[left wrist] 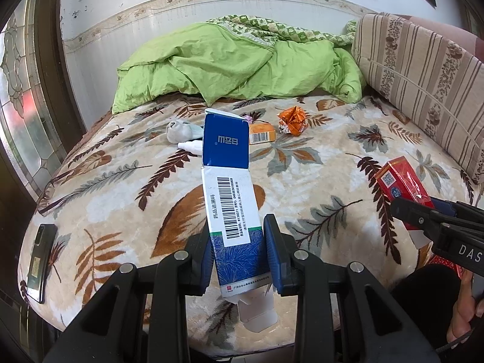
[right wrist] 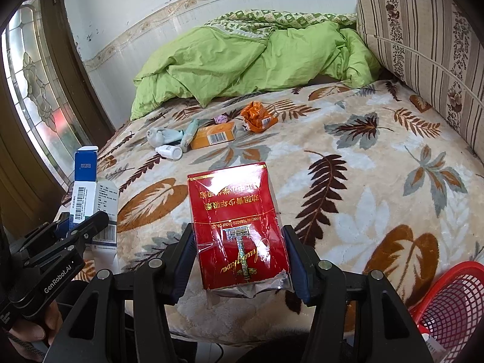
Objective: Collect trash
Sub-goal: 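Hold the medicine box in the left tool while the right tool holds the red pack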
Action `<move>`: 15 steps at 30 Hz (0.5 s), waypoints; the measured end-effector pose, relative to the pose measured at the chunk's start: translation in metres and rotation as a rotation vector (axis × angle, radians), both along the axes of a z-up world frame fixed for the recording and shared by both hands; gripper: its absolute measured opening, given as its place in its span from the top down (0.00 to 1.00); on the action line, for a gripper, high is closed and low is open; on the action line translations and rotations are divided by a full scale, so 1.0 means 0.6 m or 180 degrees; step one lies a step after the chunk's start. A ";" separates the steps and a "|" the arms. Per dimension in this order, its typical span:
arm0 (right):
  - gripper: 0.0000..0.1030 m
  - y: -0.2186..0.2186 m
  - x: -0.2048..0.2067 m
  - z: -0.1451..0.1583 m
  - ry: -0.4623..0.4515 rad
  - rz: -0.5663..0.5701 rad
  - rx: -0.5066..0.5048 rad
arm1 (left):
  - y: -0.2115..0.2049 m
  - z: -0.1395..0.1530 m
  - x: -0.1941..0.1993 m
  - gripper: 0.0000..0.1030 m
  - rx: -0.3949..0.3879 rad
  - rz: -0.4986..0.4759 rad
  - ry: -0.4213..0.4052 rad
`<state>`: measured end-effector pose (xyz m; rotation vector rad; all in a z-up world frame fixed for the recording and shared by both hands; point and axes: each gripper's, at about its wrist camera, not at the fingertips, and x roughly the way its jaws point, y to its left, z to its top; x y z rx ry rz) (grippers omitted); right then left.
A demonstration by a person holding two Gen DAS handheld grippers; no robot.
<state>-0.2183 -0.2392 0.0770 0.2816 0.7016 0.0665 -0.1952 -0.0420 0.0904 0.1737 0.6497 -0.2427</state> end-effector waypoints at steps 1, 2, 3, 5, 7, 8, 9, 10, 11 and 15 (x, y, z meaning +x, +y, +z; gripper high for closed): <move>0.43 0.000 0.000 0.001 0.0011 -0.0010 0.0006 | 0.000 0.000 0.000 0.71 0.0001 0.0002 0.0001; 0.43 -0.001 -0.002 0.002 0.0019 -0.0005 0.0019 | -0.002 -0.001 -0.002 0.71 -0.0002 0.0000 0.0003; 0.43 0.000 -0.004 0.003 0.0019 -0.0002 0.0022 | -0.002 -0.001 -0.002 0.71 -0.0005 -0.0006 0.0006; 0.42 0.000 -0.008 0.006 0.0025 -0.0008 0.0021 | -0.004 -0.003 -0.006 0.71 -0.0015 -0.0017 0.0019; 0.42 -0.001 -0.012 0.008 0.0031 -0.0009 0.0042 | -0.010 -0.003 -0.010 0.71 -0.0016 -0.0031 0.0026; 0.42 -0.001 -0.014 0.009 0.0034 -0.0012 0.0052 | -0.012 -0.003 -0.011 0.71 -0.0013 -0.0040 0.0025; 0.42 -0.001 -0.016 0.010 0.0036 -0.0016 0.0060 | -0.013 -0.003 -0.014 0.71 -0.0012 -0.0051 0.0023; 0.42 -0.002 -0.019 0.011 0.0034 -0.0021 0.0076 | -0.015 -0.003 -0.016 0.71 -0.0011 -0.0062 0.0024; 0.42 -0.003 -0.020 0.012 0.0033 -0.0023 0.0089 | -0.015 0.000 -0.015 0.71 -0.0012 -0.0071 0.0027; 0.42 -0.007 -0.026 0.018 0.0024 -0.0031 0.0150 | -0.015 0.007 -0.015 0.71 -0.0015 -0.0095 0.0031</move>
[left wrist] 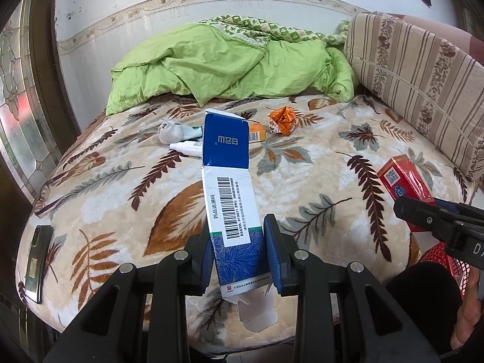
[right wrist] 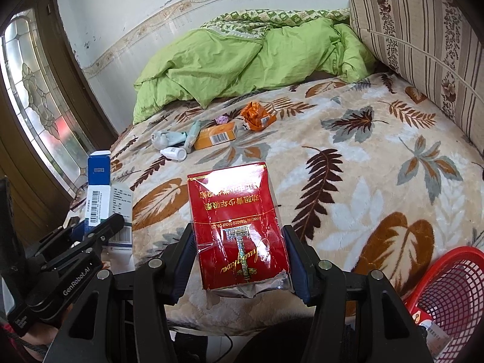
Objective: Collect trash
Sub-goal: 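Hold the medicine box in the left tool while the right tool holds the red pack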
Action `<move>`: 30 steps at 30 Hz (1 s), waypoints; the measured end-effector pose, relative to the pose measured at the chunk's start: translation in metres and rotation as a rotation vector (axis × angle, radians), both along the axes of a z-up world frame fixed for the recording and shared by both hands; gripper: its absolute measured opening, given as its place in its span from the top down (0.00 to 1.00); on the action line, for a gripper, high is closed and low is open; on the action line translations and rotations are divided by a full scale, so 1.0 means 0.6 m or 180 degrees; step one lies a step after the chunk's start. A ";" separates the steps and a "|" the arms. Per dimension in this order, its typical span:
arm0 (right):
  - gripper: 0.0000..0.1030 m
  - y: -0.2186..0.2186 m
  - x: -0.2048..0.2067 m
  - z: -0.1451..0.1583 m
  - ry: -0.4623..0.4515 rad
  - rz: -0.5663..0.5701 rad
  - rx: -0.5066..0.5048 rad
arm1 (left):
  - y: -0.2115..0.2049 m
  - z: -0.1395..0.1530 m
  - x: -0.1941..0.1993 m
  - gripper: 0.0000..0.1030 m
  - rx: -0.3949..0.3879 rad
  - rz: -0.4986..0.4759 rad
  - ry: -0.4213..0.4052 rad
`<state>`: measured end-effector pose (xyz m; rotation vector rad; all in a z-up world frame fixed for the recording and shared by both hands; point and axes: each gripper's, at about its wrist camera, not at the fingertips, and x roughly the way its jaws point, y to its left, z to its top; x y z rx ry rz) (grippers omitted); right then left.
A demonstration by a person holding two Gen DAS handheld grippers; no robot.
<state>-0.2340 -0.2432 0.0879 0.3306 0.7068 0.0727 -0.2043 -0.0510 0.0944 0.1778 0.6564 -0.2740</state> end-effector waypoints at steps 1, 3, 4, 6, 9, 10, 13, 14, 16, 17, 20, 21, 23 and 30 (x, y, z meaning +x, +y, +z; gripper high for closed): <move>0.42 0.000 -0.001 0.001 -0.0005 -0.0001 0.0005 | 0.000 0.001 0.001 0.71 0.0001 -0.0005 0.0003; 0.42 -0.001 -0.003 0.005 -0.0022 0.0000 0.0013 | -0.001 0.002 -0.001 0.71 0.0000 -0.0013 0.0009; 0.42 0.000 -0.004 0.007 -0.0027 0.0000 0.0016 | -0.002 0.002 0.000 0.71 0.0003 -0.0008 0.0005; 0.42 -0.002 -0.006 0.009 -0.0036 -0.0003 0.0031 | -0.004 0.002 -0.005 0.71 0.0003 -0.0018 0.0002; 0.42 -0.003 -0.009 0.012 -0.0044 -0.0012 0.0042 | -0.008 0.005 -0.005 0.71 0.0002 -0.0042 0.0007; 0.42 -0.004 -0.010 0.013 -0.0047 -0.0015 0.0048 | -0.009 0.007 -0.004 0.71 0.0001 -0.0052 0.0010; 0.42 -0.008 -0.013 0.016 -0.0051 -0.0031 0.0068 | -0.012 0.008 -0.007 0.71 0.0005 -0.0087 0.0014; 0.42 -0.010 -0.014 0.017 -0.0053 -0.0035 0.0076 | -0.013 0.009 -0.005 0.71 0.0008 -0.0098 0.0016; 0.42 -0.012 -0.017 0.020 -0.0062 -0.0045 0.0087 | -0.015 0.010 -0.008 0.71 0.0010 -0.0116 0.0015; 0.42 -0.012 -0.019 0.021 -0.0066 -0.0048 0.0090 | -0.016 0.011 -0.008 0.71 0.0012 -0.0122 0.0013; 0.42 -0.015 -0.023 0.024 -0.0074 -0.0056 0.0117 | -0.018 0.014 -0.008 0.71 0.0009 -0.0145 0.0014; 0.42 -0.016 -0.024 0.025 -0.0078 -0.0059 0.0123 | -0.018 0.015 -0.008 0.71 0.0007 -0.0151 0.0015; 0.42 -0.019 -0.026 0.028 -0.0087 -0.0071 0.0133 | -0.021 0.017 -0.011 0.71 0.0007 -0.0173 0.0011; 0.42 -0.039 -0.042 0.039 -0.0129 -0.0161 0.0192 | -0.036 0.027 -0.014 0.71 -0.0047 -0.0321 0.0041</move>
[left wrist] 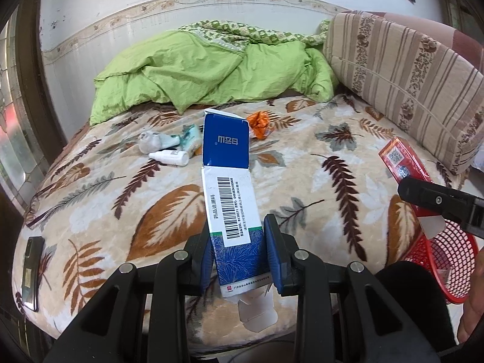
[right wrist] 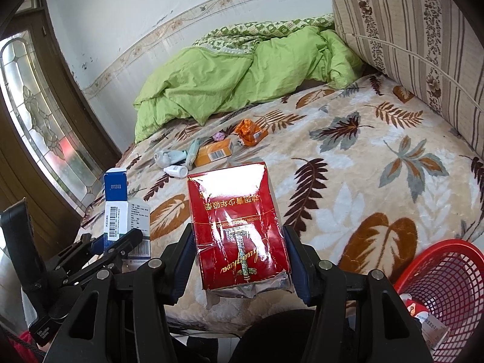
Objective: Collect trash
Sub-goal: 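Hold the medicine box in the left tool while the right tool holds the red pack, then carry the medicine box in the left tool while the right tool carries the pack to the basket, then open the left tool over the basket while the right tool releases the red pack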
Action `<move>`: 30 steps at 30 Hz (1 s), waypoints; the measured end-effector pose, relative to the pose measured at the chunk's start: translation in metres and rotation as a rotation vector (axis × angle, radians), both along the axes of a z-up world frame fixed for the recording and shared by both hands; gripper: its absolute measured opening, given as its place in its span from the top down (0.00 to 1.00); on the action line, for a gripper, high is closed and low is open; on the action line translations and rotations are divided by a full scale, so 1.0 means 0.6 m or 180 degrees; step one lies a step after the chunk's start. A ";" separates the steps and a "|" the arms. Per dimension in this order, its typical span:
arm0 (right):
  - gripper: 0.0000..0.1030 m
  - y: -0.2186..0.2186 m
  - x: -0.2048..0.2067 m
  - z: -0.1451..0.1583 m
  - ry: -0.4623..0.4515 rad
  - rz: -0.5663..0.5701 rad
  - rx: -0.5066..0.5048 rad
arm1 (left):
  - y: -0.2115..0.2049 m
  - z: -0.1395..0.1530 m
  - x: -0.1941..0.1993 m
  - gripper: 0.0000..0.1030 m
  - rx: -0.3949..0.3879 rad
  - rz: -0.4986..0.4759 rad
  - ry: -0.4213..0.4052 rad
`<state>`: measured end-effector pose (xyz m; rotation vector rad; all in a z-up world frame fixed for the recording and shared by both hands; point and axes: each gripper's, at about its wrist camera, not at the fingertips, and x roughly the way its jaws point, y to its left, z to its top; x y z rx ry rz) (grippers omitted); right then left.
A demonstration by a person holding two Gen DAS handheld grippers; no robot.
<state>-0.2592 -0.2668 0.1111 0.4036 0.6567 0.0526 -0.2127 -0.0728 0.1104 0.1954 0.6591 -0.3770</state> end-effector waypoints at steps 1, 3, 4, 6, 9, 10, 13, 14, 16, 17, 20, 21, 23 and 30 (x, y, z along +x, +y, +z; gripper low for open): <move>0.42 -0.003 -0.002 0.001 -0.0001 -0.0013 0.0007 | -0.003 0.002 -0.001 0.71 -0.0018 -0.0029 0.0011; 0.42 -0.015 -0.012 0.007 -0.0004 -0.0077 0.0024 | -0.015 0.009 -0.007 0.71 -0.0065 -0.0156 0.0027; 0.42 -0.020 -0.016 0.009 -0.0005 -0.0102 0.0032 | -0.023 0.014 -0.011 0.71 -0.0089 -0.0233 0.0016; 0.42 -0.038 -0.030 0.016 -0.0016 -0.0188 0.0056 | -0.043 0.024 -0.022 0.71 -0.0135 -0.0418 0.0019; 0.42 -0.077 -0.064 0.026 -0.0029 -0.0404 0.0073 | -0.078 0.039 -0.038 0.71 -0.0230 -0.0742 0.0089; 0.42 -0.091 -0.076 0.027 -0.0025 -0.0480 0.0092 | -0.096 0.044 -0.043 0.71 -0.0287 -0.0908 0.0165; 0.42 -0.139 -0.120 0.028 -0.0003 -0.0758 0.0142 | -0.140 0.051 -0.049 0.71 -0.0453 -0.1268 0.0415; 0.42 -0.153 -0.134 0.027 0.0005 -0.0842 0.0158 | -0.157 0.052 -0.050 0.71 -0.0504 -0.1370 0.0526; 0.42 -0.184 -0.163 0.024 0.0035 -0.1018 0.0203 | -0.194 0.049 -0.053 0.71 -0.0601 -0.1588 0.0797; 0.42 -0.201 -0.181 0.023 0.0053 -0.1129 0.0228 | -0.212 0.046 -0.056 0.71 -0.0641 -0.1685 0.0917; 0.42 -0.241 -0.226 0.016 0.0101 -0.1368 0.0270 | -0.269 0.036 -0.072 0.70 -0.0688 -0.1956 0.1205; 0.42 -0.250 -0.237 0.013 0.0117 -0.1422 0.0270 | -0.283 0.030 -0.080 0.70 -0.0681 -0.2021 0.1253; 0.42 -0.269 -0.264 0.003 0.0165 -0.1550 0.0285 | -0.314 0.018 -0.096 0.70 -0.0643 -0.2153 0.1331; 0.36 -0.308 -0.291 -0.040 0.0350 -0.1719 0.0512 | -0.369 -0.010 -0.126 0.42 -0.0598 -0.2298 0.1461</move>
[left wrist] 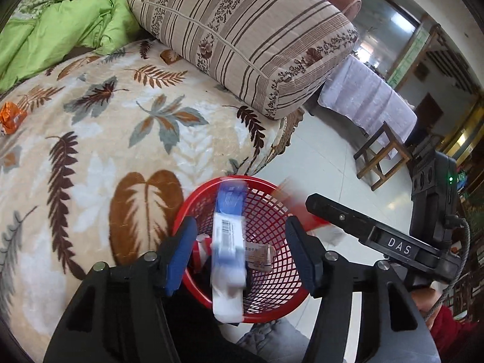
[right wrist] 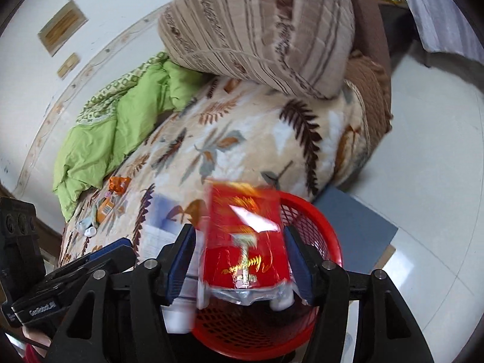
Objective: Collect trash
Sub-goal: 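Open the left tool over the basket while the right tool releases the red pack, then move both empty tools back toward the bed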
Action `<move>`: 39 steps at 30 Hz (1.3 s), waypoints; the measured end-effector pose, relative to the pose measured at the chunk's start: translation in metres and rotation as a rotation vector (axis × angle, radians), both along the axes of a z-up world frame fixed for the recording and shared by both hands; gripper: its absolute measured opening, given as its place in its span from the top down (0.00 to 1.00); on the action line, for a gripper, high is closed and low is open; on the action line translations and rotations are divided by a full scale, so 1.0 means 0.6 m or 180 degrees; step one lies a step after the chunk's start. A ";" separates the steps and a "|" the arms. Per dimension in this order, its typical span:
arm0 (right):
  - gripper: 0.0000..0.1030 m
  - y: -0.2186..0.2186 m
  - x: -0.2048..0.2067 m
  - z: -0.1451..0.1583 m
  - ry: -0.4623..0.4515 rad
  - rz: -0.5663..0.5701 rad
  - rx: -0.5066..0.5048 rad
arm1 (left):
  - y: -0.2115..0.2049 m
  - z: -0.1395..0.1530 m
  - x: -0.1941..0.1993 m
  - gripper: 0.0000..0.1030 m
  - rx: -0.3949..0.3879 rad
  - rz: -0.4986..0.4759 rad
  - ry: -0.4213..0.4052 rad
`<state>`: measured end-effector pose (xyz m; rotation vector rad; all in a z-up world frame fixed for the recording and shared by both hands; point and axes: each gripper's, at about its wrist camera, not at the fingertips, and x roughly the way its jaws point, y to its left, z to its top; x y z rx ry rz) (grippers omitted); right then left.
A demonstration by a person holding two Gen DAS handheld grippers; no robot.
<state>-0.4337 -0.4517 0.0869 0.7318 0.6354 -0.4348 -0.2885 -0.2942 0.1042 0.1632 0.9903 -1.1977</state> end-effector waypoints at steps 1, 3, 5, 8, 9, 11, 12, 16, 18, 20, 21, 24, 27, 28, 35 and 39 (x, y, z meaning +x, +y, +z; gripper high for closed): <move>0.36 -0.001 0.000 0.000 0.0001 -0.0011 -0.0005 | 0.004 0.000 0.002 0.42 0.0007 0.0009 -0.0004; 0.36 -0.001 0.001 0.004 -0.0028 -0.0006 -0.0044 | 0.014 0.003 0.008 0.42 0.0008 0.0064 -0.0065; 0.36 0.006 0.004 0.011 -0.0069 0.0033 -0.0104 | 0.026 0.006 0.019 0.42 0.0015 0.0160 -0.0126; 0.36 0.016 0.021 0.020 -0.0143 0.0143 -0.0120 | 0.059 0.009 0.043 0.42 0.0017 0.0371 -0.0161; 0.36 0.021 0.030 0.023 -0.0169 0.0191 -0.0115 | 0.076 0.009 0.054 0.42 0.0042 0.0473 -0.0176; 0.36 0.038 0.051 0.029 -0.0185 0.0328 -0.0133 | 0.101 0.011 0.067 0.42 0.0055 0.0608 -0.0226; 0.36 0.045 0.059 0.030 -0.0184 0.0385 -0.0148 | 0.117 0.012 0.077 0.42 0.0059 0.0701 -0.0260; 0.36 0.094 0.111 0.038 -0.0169 0.0725 -0.0212 | 0.180 0.015 0.108 0.42 0.0136 0.1028 -0.0399; 0.36 0.111 0.131 0.037 -0.0161 0.0838 -0.0224 | 0.207 0.014 0.121 0.41 0.0168 0.1158 -0.0424; 0.36 0.135 0.157 0.039 -0.0147 0.0979 -0.0226 | 0.239 0.009 0.137 0.41 0.0203 0.1300 -0.0421; 0.36 0.142 0.164 0.039 -0.0147 0.1031 -0.0226 | 0.250 0.006 0.143 0.41 0.0213 0.1351 -0.0415; 0.36 0.175 0.198 0.043 -0.0133 0.1233 -0.0264 | 0.289 -0.004 0.167 0.41 0.0258 0.1565 -0.0415; 0.36 0.204 0.230 0.046 -0.0099 0.1409 -0.0325 | 0.328 -0.013 0.197 0.41 0.0260 0.1809 -0.0358; 0.36 0.211 0.238 0.047 -0.0092 0.1445 -0.0338 | 0.342 -0.015 0.210 0.41 0.0267 0.1916 -0.0346; 0.36 0.266 0.334 0.059 -0.0053 0.1781 -0.0495 | 0.423 -0.033 0.272 0.41 0.0245 0.2466 -0.0193; 0.36 0.290 0.409 0.068 -0.0062 0.1900 -0.0619 | 0.465 -0.047 0.300 0.41 0.0243 0.2713 -0.0115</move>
